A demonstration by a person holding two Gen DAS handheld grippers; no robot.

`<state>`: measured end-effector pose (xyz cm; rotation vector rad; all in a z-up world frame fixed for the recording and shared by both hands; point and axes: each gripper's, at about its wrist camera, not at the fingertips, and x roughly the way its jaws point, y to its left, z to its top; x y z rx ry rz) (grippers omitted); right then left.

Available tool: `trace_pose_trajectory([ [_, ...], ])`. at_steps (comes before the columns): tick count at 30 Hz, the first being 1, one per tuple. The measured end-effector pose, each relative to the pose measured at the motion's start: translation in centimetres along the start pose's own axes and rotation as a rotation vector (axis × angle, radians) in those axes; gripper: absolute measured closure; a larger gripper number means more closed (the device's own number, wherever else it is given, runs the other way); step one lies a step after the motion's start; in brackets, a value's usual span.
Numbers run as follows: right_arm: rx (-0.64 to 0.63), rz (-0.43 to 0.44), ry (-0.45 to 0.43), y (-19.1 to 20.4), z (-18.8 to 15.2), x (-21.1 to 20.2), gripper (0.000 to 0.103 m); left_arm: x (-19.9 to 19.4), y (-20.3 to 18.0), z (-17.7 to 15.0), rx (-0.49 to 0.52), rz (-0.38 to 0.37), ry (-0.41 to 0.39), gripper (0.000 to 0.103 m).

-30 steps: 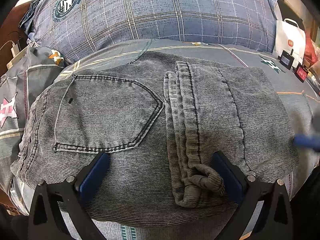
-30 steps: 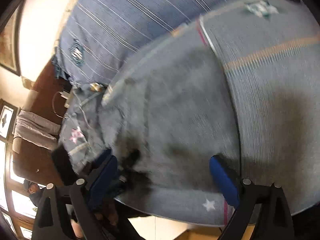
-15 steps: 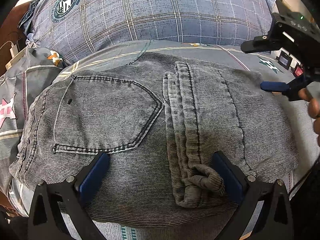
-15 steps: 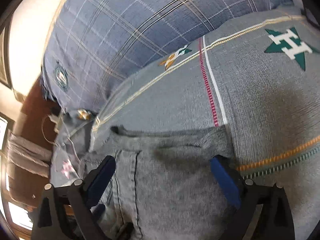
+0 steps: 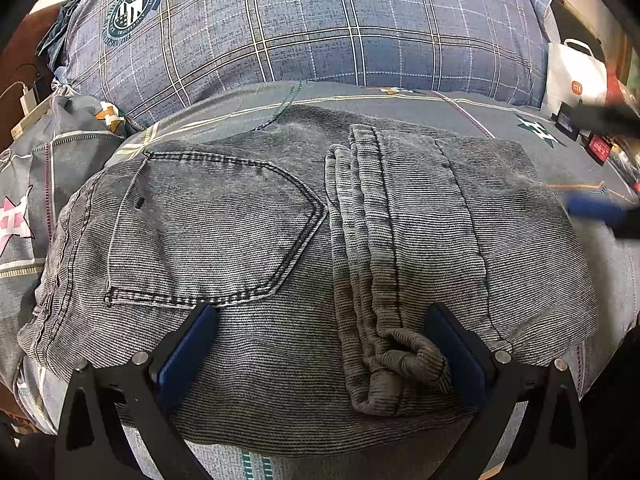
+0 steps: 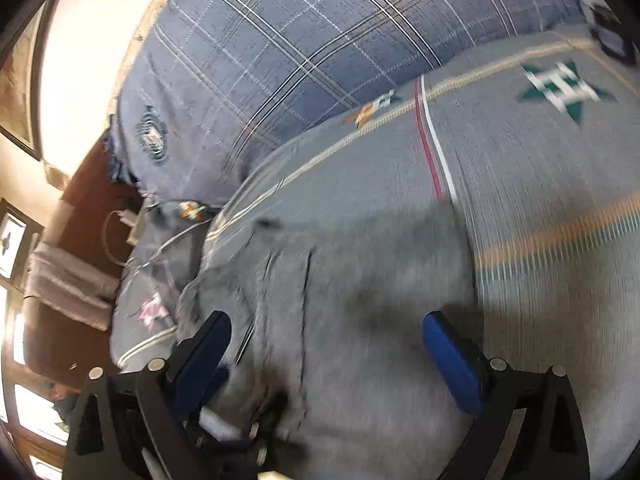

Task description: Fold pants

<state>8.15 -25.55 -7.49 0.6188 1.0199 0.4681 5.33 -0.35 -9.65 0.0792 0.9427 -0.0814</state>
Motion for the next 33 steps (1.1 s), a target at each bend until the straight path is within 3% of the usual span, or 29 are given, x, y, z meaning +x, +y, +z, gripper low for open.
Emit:
trace_pose_trajectory([
  [5, 0.035, -0.006, 0.085, -2.4, -3.9, 0.8, 0.005, 0.0, 0.0, -0.1, 0.0, 0.0, -0.005, 0.0],
  [11, 0.003, 0.038, 0.024, -0.5, -4.6, -1.4, 0.005, -0.2, 0.1, -0.2, 0.002, -0.004, -0.009, 0.0],
  [14, -0.002, 0.003, 0.085, -1.5, -6.2, 0.0, 0.005, -0.2, 0.1, -0.3, 0.003, -0.004, -0.01, 0.0],
  [19, 0.059, 0.063, 0.018, -2.4, -6.5, -1.4, 0.006, -1.1, 0.9, 0.0, -0.036, -0.042, -0.015, 0.0],
  [24, 0.032, 0.068, 0.043, -3.0, -6.6, -0.9, 0.006, -3.7, 2.4, 0.8, -0.108, -0.051, -0.123, 0.0],
  [29, -0.072, 0.038, 0.031, 1.1, -3.6, -2.4, 0.006, -5.4, 7.1, 2.3, -0.231, 0.044, -0.17, 0.0],
  [33, -0.221, 0.034, 0.043, 6.8, 0.0, -1.3, 0.006, -4.4, 11.0, 2.6, -0.31, 0.134, -0.152, 0.0],
])
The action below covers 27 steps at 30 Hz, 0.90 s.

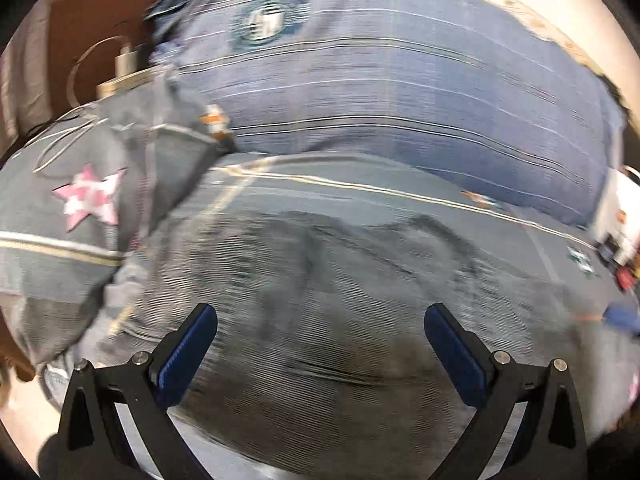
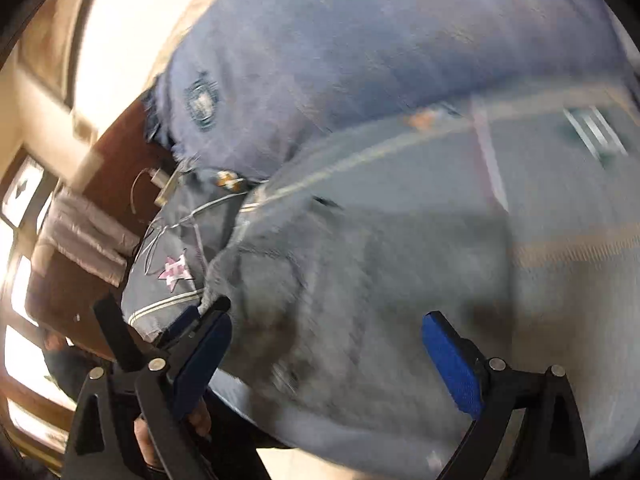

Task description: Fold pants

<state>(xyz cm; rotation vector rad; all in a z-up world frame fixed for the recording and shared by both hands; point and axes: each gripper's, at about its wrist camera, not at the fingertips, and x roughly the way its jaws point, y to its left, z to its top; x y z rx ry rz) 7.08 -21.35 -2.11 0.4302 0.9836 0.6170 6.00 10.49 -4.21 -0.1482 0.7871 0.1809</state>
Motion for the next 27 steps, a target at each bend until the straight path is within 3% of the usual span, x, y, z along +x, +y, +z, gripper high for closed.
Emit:
trace_pose_trajectory([
  [4, -0.117, -0.029, 0.094, 4.4, 5.0, 5.6, 0.007, 3.1, 2.4, -0.9, -0.019, 0.063, 0.09, 0.0],
  [6, -0.167, -0.069, 0.135, 5.3, 6.6, 8.6, 0.017, 4.6, 3.0, -1.4, -0.025, 0.063, 0.146, 0.0],
  [8, -0.187, -0.121, 0.198, 5.6, 7.9, 12.3, 0.035, 4.9, 3.3, -1.4, -0.034, 0.05, 0.15, 0.0],
  [12, -0.198, -0.21, 0.292, 4.6, 9.0, 18.1, 0.037, 5.4, 3.5, -1.4, -0.03, 0.035, 0.156, 0.0],
  [15, -0.189, -0.21, 0.33, 4.1, 9.2, 20.6, 0.042, 5.7, 3.8, -1.2, -0.035, 0.022, 0.159, 0.0],
  [16, -0.208, -0.212, 0.344, 4.3, 9.0, 21.3, 0.054, 5.8, 3.8, -1.2, -0.035, 0.021, 0.16, 0.0],
  [17, -0.222, -0.216, 0.357, 4.5, 8.9, 21.8, 0.072, 5.8, 3.8, -1.0, -0.034, 0.021, 0.16, 0.0],
  [18, -0.253, -0.242, 0.375, 4.8, 8.7, 22.3, 0.079, 5.6, 3.8, -1.3, -0.032, 0.019, 0.16, 0.0],
  [20, -0.293, -0.276, 0.366, 5.4, 8.6, 22.4, 0.088, 5.7, 3.9, -1.2, -0.031, 0.013, 0.161, 0.0],
  [25, -0.47, -0.374, 0.263, 8.4, 7.5, 20.7, 0.091, 5.9, 4.0, -1.1, -0.032, 0.015, 0.164, 0.0],
  [26, -0.476, -0.393, 0.254, 8.3, 7.7, 21.1, 0.098, 5.9, 4.0, -1.1, -0.029, 0.016, 0.163, 0.0],
  [27, -0.486, -0.432, 0.224, 8.3, 7.8, 21.1, 0.098, 5.8, 3.9, -1.2, -0.028, 0.017, 0.161, 0.0],
])
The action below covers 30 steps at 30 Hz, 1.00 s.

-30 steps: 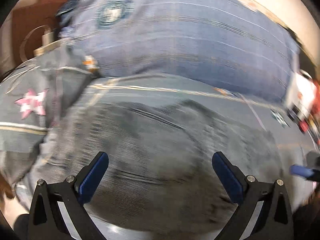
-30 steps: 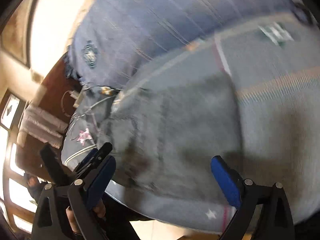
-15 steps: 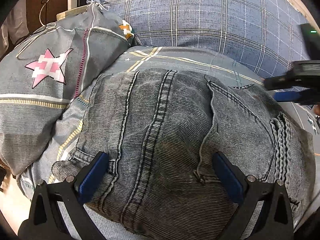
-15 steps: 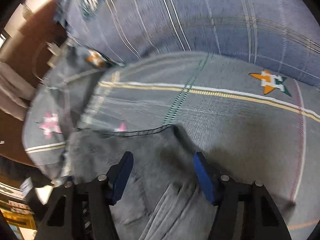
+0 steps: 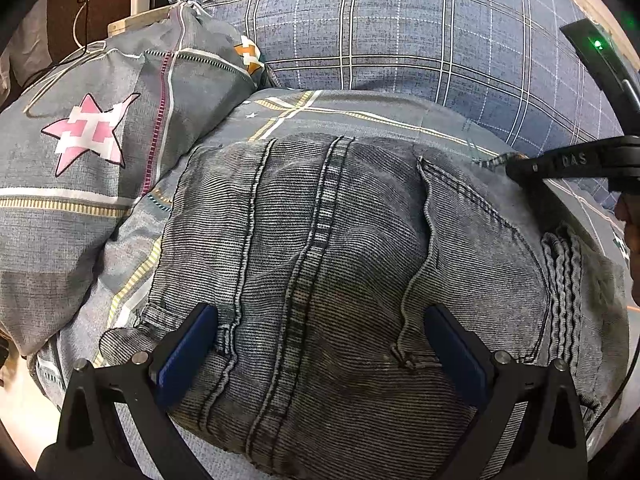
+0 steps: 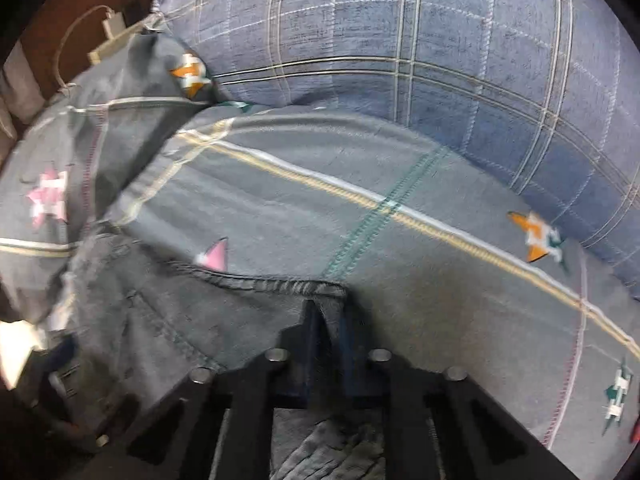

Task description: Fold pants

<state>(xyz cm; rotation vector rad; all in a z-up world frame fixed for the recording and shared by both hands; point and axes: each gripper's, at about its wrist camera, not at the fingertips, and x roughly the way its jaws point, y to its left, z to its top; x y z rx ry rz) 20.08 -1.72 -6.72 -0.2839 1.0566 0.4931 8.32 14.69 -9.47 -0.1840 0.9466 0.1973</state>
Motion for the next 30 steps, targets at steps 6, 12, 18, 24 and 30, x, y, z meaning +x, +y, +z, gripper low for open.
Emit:
trace_pose_trajectory([
  [6, 0.02, 0.013, 0.008, -0.3, -0.2, 1.4, 0.098, 0.0, -0.1, -0.1, 0.009, 0.009, -0.004, 0.0],
  [12, 0.006, -0.029, -0.067, 0.1, 0.1, 0.0, 0.098, 0.2, -0.2, -0.1, 0.009, 0.015, -0.006, 0.0],
  [18, 0.037, -0.044, -0.078, -0.1, -0.1, 0.3, 0.098, 0.2, -0.2, -0.1, 0.01, 0.016, -0.007, 0.0],
  [24, 0.05, -0.058, -0.1, -0.2, -0.2, -0.2, 0.098, 0.2, -0.1, -0.1, 0.008, 0.014, -0.008, 0.0],
  [30, 0.1, -0.069, -0.083, -1.8, 0.2, 0.2, 0.095, 0.1, -0.1, -0.1, 0.009, 0.013, -0.01, 0.0],
])
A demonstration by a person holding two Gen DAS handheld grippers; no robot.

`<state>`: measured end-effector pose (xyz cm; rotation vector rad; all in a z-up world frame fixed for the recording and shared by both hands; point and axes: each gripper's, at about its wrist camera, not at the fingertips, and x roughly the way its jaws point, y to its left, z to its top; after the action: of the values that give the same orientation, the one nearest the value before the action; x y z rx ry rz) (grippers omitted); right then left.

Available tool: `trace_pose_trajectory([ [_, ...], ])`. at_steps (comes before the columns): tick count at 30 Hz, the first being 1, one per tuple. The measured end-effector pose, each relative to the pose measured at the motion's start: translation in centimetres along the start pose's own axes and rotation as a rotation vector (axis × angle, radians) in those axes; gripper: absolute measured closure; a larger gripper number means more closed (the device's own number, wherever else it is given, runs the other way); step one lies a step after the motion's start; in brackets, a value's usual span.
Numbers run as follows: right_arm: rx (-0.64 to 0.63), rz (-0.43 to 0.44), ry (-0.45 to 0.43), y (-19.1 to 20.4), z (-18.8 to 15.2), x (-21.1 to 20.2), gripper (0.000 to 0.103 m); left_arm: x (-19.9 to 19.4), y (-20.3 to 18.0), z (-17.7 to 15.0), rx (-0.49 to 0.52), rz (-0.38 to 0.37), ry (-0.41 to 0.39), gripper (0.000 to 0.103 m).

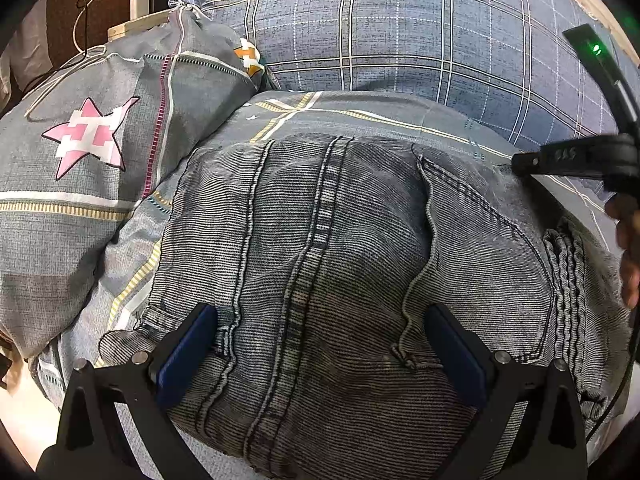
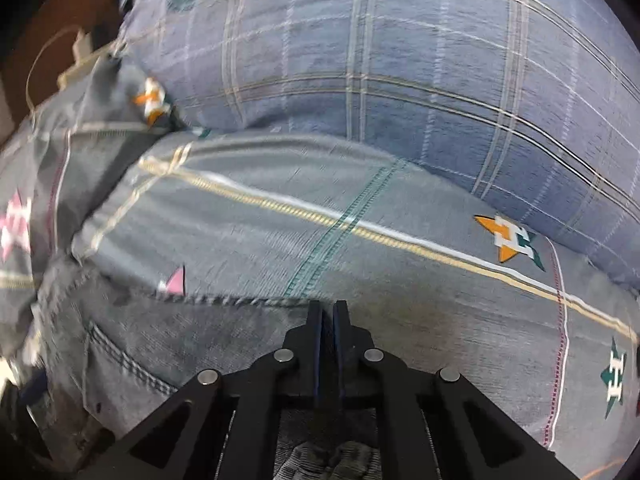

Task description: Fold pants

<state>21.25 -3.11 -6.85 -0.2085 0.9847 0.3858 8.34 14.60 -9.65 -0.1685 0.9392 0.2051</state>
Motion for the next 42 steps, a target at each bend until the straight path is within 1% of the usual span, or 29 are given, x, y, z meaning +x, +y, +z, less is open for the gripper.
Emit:
trace_pose_trajectory([
  [3, 0.015, -0.008, -0.027, -0.5, 0.3, -2.0, 0.089, 0.0, 0.0, 0.0, -0.001, 0.002, 0.0, 0.0],
  [4, 0.02, 0.005, -0.034, -0.4, 0.2, -2.6, 0.088, 0.0, 0.0, 0.0, -0.002, 0.003, 0.0, 0.0],
  [6, 0.049, 0.081, -0.03, -0.5, -0.3, -3.8, 0.088, 0.0, -0.1, 0.0, -0.003, 0.004, 0.0, 0.0],
  [8, 0.063, 0.137, 0.014, -0.2, -0.9, -3.3, 0.083, 0.0, -0.1, 0.0, -0.004, 0.007, -0.001, 0.0],
  [9, 0.057, 0.147, 0.056, 0.0, -1.2, -2.3, 0.079, 0.0, -0.1, 0.0, -0.003, 0.007, -0.002, 0.0],
  [10, 0.047, 0.143, 0.131, 0.3, -1.5, -0.5, 0.072, 0.0, -0.1, 0.0, -0.003, 0.007, -0.004, 0.0],
  [11, 0.049, 0.133, 0.174, 0.3, -2.0, 0.9, 0.072, 0.0, -0.1, 0.0, -0.001, 0.008, -0.005, 0.0],
  [13, 0.068, 0.109, 0.129, 0.1, -1.5, 0.2, 0.072, -0.1, -0.1, 0.0, -0.002, 0.006, -0.008, 0.0],
  [14, 0.085, 0.11, 0.113, 0.1, -1.2, -0.7, 0.072, -0.1, -0.1, 0.0, -0.003, 0.006, -0.008, 0.0],
  [16, 0.065, 0.121, 0.052, 0.5, -1.1, -2.9, 0.069, -0.1, -0.1, 0.0, -0.007, 0.012, -0.008, 0.0],
  [17, 0.063, 0.128, 0.041, 0.6, -1.3, -3.6, 0.062, -0.1, -0.1, 0.0, -0.008, 0.014, -0.009, 0.0],
  [18, 0.065, 0.149, 0.036, 0.8, -1.7, -4.2, 0.052, -0.2, -0.1, 0.0, -0.008, 0.017, -0.01, 0.0],
  [19, 0.054, 0.156, 0.048, 1.1, -2.4, -4.2, 0.031, -0.2, -0.2, 0.0, -0.008, 0.02, -0.01, 0.0],
  [20, 0.038, 0.137, 0.073, 1.4, -3.1, -3.5, 0.026, -0.2, -0.2, 0.0, -0.008, 0.021, -0.012, 0.0],
  [22, 0.02, 0.098, 0.158, 1.4, -4.1, -1.3, 0.026, -0.2, -0.2, -0.1, -0.007, 0.021, -0.017, 0.0],
  [23, 0.024, 0.081, 0.14, 1.3, -4.2, -1.6, 0.026, -0.3, -0.2, -0.2, -0.009, 0.019, -0.022, 0.0],
  [24, 0.048, 0.088, 0.105, 0.9, -4.3, -2.7, 0.026, -0.3, -0.2, -0.1, -0.011, 0.017, -0.026, 0.0],
  [25, 0.078, 0.13, 0.055, 0.4, -4.4, -4.4, 0.026, -0.4, -0.1, -0.2, -0.014, 0.016, -0.032, 0.0],
  [27, 0.095, 0.129, -0.024, -0.3, -5.1, -7.4, 0.026, -0.5, -0.2, -0.3, -0.023, 0.024, -0.044, 0.0],
  [29, 0.088, 0.132, -0.089, -0.6, -6.7, -10.4, 0.026, -0.7, -0.3, -0.5, -0.028, 0.038, -0.062, 0.0],
  [30, 0.087, 0.137, -0.097, -0.9, -7.5, -11.2, 0.026, -0.8, -0.3, -0.6, -0.026, 0.045, -0.066, 0.0],
  [32, 0.104, 0.151, -0.09, -1.6, -9.9, -12.3, 0.026, -1.0, -0.6, -0.8, -0.013, 0.062, -0.084, 0.0],
  [35, 0.133, 0.143, -0.033, -2.6, -13.5, -11.6, 0.026, -1.0, -0.9, -0.9, -0.004, 0.083, -0.102, 0.0],
  [36, 0.133, 0.144, -0.005, -2.6, -14.3, -11.0, 0.025, -1.1, -1.0, -1.0, -0.005, 0.09, -0.11, 0.0],
  [37, 0.118, 0.137, 0.073, -2.5, -15.4, -9.3, 0.025, -1.0, -1.1, -1.0, -0.004, 0.099, -0.115, 0.0],
  [38, 0.096, 0.122, 0.09, -2.5, -15.9, -8.4, 0.025, -1.1, -1.3, -0.9, -0.001, 0.109, -0.114, 0.0],
  [40, 0.045, 0.059, 0.037, -1.8, -16.4, -9.4, 0.025, -1.6, -1.4, -0.7, 0.001, 0.115, -0.109, 0.0],
  [41, 0.054, 0.063, 0.025, -1.8, -16.4, -10.0, 0.025, -2.3, -1.4, -0.6, -0.01, 0.11, -0.12, 0.0],
  [42, 0.076, 0.089, -0.02, -1.9, -16.6, -11.1, 0.025, -2.9, -1.4, -0.5, -0.017, 0.105, -0.131, 0.0],
])
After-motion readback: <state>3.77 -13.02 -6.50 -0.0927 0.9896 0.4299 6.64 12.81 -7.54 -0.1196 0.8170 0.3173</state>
